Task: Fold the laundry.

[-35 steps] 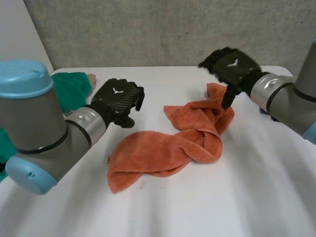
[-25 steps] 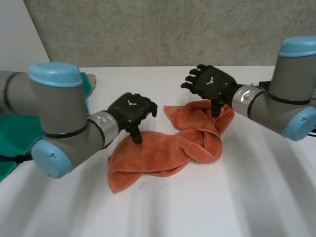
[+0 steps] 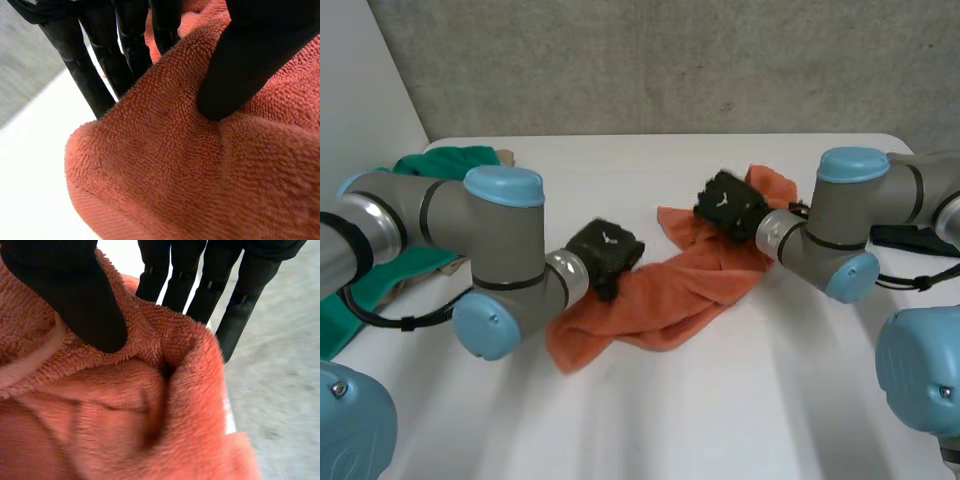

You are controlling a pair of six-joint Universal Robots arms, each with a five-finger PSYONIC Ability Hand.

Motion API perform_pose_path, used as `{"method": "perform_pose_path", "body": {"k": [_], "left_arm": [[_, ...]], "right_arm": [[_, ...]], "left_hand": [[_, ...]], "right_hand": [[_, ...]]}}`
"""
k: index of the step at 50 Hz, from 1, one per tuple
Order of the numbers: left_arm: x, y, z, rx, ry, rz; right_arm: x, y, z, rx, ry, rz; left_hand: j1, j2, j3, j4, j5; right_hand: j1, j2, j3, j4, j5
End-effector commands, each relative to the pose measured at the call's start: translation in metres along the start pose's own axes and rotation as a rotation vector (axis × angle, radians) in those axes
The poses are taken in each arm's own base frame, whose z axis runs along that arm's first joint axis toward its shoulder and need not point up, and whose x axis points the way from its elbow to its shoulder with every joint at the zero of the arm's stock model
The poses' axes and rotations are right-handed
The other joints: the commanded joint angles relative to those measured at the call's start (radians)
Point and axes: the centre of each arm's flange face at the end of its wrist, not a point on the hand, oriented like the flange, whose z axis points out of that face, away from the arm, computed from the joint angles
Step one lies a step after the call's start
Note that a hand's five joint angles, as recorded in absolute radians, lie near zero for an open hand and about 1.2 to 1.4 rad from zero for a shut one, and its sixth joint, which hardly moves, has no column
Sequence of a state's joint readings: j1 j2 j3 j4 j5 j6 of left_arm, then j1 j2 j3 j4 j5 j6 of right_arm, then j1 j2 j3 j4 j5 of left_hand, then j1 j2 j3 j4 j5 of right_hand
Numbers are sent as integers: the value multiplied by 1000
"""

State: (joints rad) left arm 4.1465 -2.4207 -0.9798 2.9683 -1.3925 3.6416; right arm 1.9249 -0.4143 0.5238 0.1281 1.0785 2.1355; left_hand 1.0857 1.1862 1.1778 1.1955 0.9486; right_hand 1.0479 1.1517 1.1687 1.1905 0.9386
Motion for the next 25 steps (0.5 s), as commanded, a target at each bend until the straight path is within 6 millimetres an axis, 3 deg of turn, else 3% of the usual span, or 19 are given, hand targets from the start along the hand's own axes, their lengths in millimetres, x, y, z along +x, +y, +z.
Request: {"method": "perform_pose_path", "body": {"k": [1, 2, 4, 7, 10, 13, 15, 16, 22, 25], "left_arm": [[-82, -70, 0, 313, -434, 130], [-106, -94, -10, 436, -567, 112], [-134, -124, -28, 604, -707, 83], [-150, -144, -46, 738, -781, 58], [-149, -140, -58, 740, -752, 16], [-135, -116, -53, 649, -671, -19], [-123, -98, -48, 582, -619, -36], [-111, -77, -43, 506, -570, -60], [-57, 5, -33, 237, -406, -109], [-41, 26, -36, 155, -372, -115]], "right_arm": [[125, -28, 2, 208, 593, 51], [160, -40, -11, 299, 743, 126], [196, -54, -33, 400, 864, 228], [208, -61, -47, 436, 870, 283], [204, -61, -56, 413, 828, 300], [186, -45, -60, 320, 756, 343], [163, -29, -63, 229, 683, 396], [145, -19, -65, 166, 625, 436], [65, 21, -77, -72, 402, 582], [37, 32, -85, -166, 332, 622]], "left_hand": [[311, 210, 218, 201, 273], [311, 210, 218, 201, 273], [311, 210, 218, 201, 273], [311, 210, 218, 201, 273], [311, 210, 218, 201, 273], [311, 210, 218, 201, 273], [311, 210, 218, 201, 273], [311, 210, 218, 201, 273], [311, 210, 218, 201, 273], [311, 210, 218, 201, 273]], "right_hand": [[348, 245, 228, 206, 283], [348, 245, 228, 206, 283], [348, 245, 228, 206, 283], [348, 245, 228, 206, 283], [348, 245, 228, 206, 283], [348, 245, 228, 206, 283], [348, 245, 228, 206, 283], [348, 245, 228, 206, 283], [348, 245, 228, 206, 283], [348, 245, 228, 206, 283]]}}
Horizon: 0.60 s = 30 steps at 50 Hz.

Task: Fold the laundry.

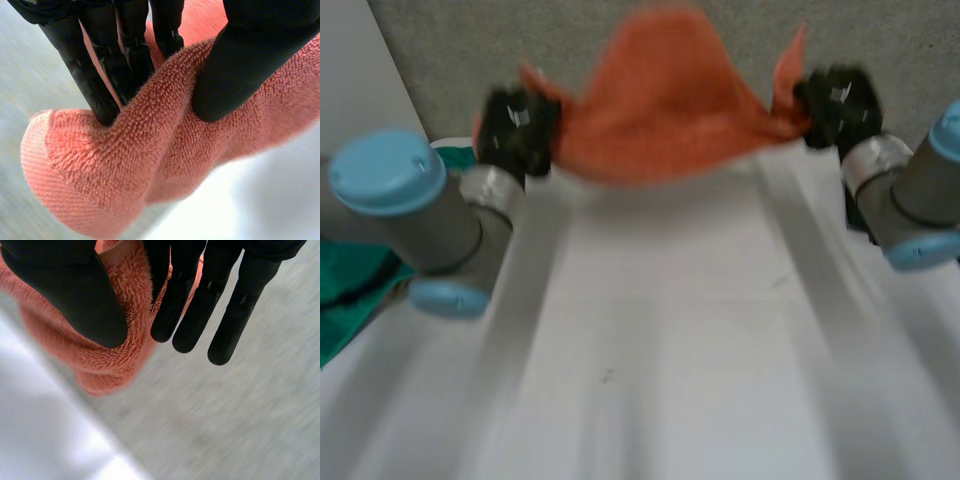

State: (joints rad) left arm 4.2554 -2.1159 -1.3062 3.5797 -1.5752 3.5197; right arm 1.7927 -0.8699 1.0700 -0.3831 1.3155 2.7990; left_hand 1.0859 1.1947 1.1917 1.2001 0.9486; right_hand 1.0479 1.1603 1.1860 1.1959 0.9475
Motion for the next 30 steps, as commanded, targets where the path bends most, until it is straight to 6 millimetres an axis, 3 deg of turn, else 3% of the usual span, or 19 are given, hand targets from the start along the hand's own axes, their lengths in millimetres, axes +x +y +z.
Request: {"method": "perform_pose_path", "body": {"k": [1, 7, 10, 11, 12, 16, 24, 30], "left_arm": [[36, 73, -62, -311, 141, 18], [33, 73, -88, -416, 162, 71], [28, 61, -98, -437, 175, 93], [27, 57, -100, -442, 179, 97], [24, 49, -103, -450, 187, 104], [14, 30, -108, -465, 200, 112], [-19, -3, -90, -471, 177, 65], [-38, -3, -75, -552, 193, -3]], "right_arm": [[-38, 71, -64, -377, -152, 53], [-34, 77, -86, -518, -185, -8], [-20, 61, -87, -531, -163, -10], [-17, 57, -87, -533, -159, -12], [-13, 49, -87, -534, -155, -17], [-9, 27, -88, -529, -161, -55], [-13, -11, -80, -389, -251, -342], [-34, -16, -78, -210, -447, -554]], "left_hand": [[310, 202, 205, 196, 273], [310, 202, 205, 196, 273], [65, -44, -41, -49, 28], [-14, -123, -120, -129, -52], [-248, -357, -354, -362, -285], [-590, -699, -696, -704, -627], [-734, -843, -840, -849, -772], [-732, -840, -837, -846, -769]], "right_hand": [[348, 236, 210, 200, 274], [348, 236, 210, 200, 274], [348, 236, 210, 200, 274], [217, 105, 79, 69, 143], [-43, -155, -181, -191, -117], [-642, -755, -780, -790, -716], [-724, -836, -862, -872, -798], [-741, -854, -879, -889, -815]]}}
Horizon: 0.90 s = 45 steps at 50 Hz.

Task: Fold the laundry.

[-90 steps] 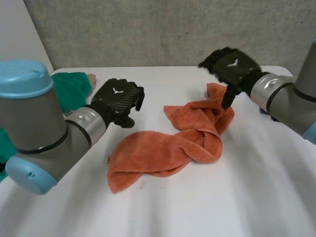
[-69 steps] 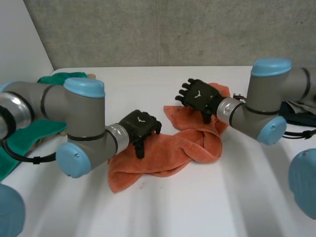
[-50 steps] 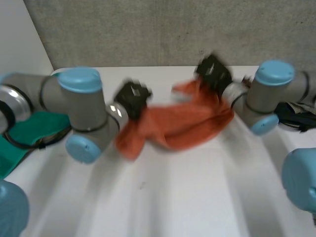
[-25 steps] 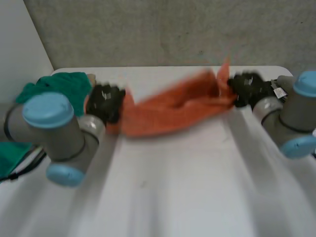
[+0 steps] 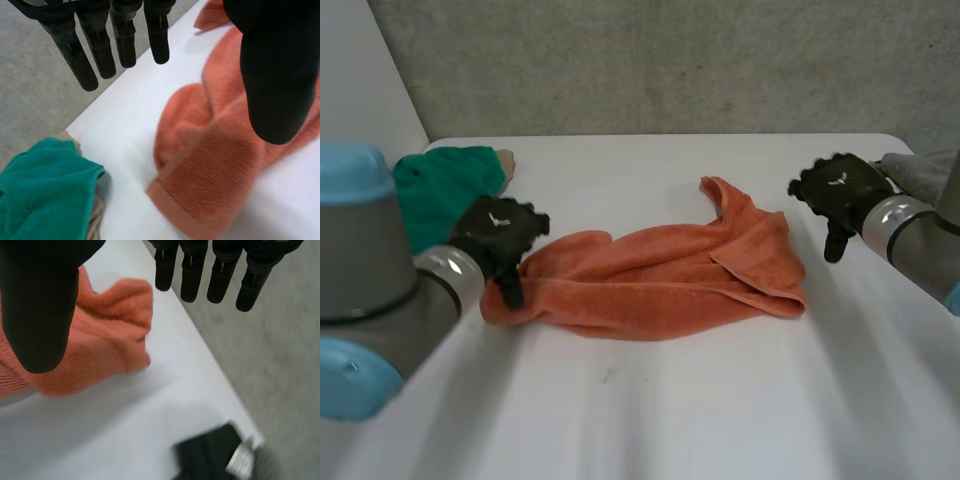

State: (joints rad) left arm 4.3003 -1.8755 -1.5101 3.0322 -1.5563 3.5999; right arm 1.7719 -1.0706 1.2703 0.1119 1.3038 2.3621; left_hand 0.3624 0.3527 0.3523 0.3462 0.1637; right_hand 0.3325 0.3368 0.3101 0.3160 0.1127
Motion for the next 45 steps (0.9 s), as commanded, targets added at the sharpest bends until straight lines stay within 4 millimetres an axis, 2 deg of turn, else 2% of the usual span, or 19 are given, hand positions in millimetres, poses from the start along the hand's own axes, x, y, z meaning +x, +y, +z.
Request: {"method": "perform_pose_path", "body": {"k": [1, 5, 14, 20, 24, 25, 27, 28, 29, 30, 35, 37, 39, 41, 45], "left_arm": [[-30, -6, 13, -102, 45, -89], [-35, 5, 21, -190, 82, -109], [-38, 31, 50, -263, 102, -112], [-32, 41, 57, -285, 112, -112], [-27, 45, 56, -297, 123, -111], [-26, 45, 55, -296, 126, -110], [-26, 45, 55, -290, 122, -110], [-27, 45, 55, -279, 115, -110], [-27, 44, 56, -268, 110, -106], [-28, 42, 55, -257, 102, -102], [-44, 24, 46, -167, -3, -97], [-58, 9, 37, -95, -79, -108], [-67, 0, 29, -47, -123, -120], [-78, -14, 16, 23, -169, -134], [-93, -23, -7, 75, -213, -146]], "right_arm": [[-21, -17, 5, 229, -156, -359], [-32, -14, 11, 281, -262, -399], [-56, 3, 30, 217, -446, -429], [-69, 19, 41, 203, -490, -485], [-76, 28, 46, 202, -506, -509], [-76, 30, 49, 201, -502, -514], [-75, 31, 51, 201, -495, -517], [-74, 31, 54, 204, -484, -519], [-73, 29, 55, 208, -476, -526], [-71, 28, 56, 209, -464, -530], [-39, 10, 58, 186, -307, -456], [-10, -4, 57, 184, -184, -324], [8, -10, 52, 184, -110, -227], [34, -15, 44, 176, 0, -87], [67, -10, 21, 93, 147, -14]], "left_hand": [[-8, 2, 2, 8, 16], [-8, 2, 2, 8, 16], [65, 75, 75, 82, 89], [124, 134, 134, 140, 148], [294, 304, 304, 310, 318], [498, 508, 508, 514, 522], [739, 749, 749, 756, 763], [1011, 1021, 1021, 1027, 1035], [1034, 1043, 1044, 1050, 1058], [1034, 1044, 1044, 1050, 1058], [1034, 1044, 1044, 1050, 1058], [1034, 1044, 1044, 1050, 1058], [1034, 1044, 1044, 1050, 1058], [1034, 1044, 1044, 1050, 1058], [1034, 1044, 1044, 1050, 1058]], "right_hand": [[-23, -27, -1, -6, 22], [4, -1, 26, 20, 49], [56, 52, 79, 73, 102], [89, 84, 111, 105, 134], [121, 117, 143, 137, 166], [185, 181, 207, 201, 230], [340, 336, 363, 357, 386], [649, 645, 672, 666, 695], [894, 889, 916, 910, 939], [1062, 1058, 1084, 1079, 1107], [1064, 1059, 1086, 1080, 1109], [1064, 1059, 1086, 1080, 1109], [1064, 1059, 1086, 1080, 1109], [1064, 1059, 1086, 1080, 1109], [1064, 1059, 1086, 1080, 1109]]}}
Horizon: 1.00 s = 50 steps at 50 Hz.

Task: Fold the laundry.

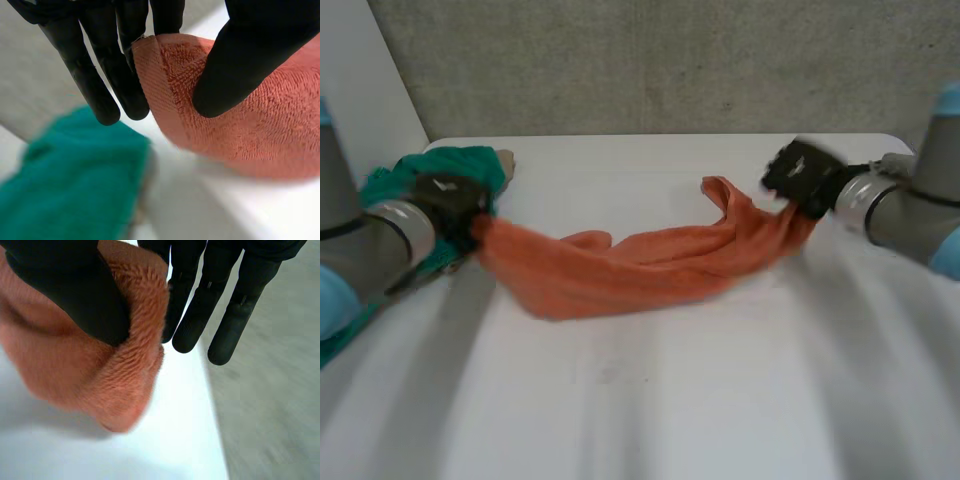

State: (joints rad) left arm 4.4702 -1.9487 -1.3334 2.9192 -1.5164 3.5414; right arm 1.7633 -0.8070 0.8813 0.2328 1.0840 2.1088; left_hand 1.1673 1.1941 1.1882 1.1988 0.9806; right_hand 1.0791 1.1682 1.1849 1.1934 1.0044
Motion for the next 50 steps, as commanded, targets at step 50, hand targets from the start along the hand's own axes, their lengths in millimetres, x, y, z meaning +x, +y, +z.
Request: {"method": "perform_pose_path", "body": {"k": [50], "left_arm": [[-98, -144, 50, 975, -382, -128]], "right_arm": [[151, -55, -18, 535, 869, 167]], "left_hand": [[229, 202, 208, 197, 241]], "right_hand": [[317, 228, 211, 203, 217]]}}
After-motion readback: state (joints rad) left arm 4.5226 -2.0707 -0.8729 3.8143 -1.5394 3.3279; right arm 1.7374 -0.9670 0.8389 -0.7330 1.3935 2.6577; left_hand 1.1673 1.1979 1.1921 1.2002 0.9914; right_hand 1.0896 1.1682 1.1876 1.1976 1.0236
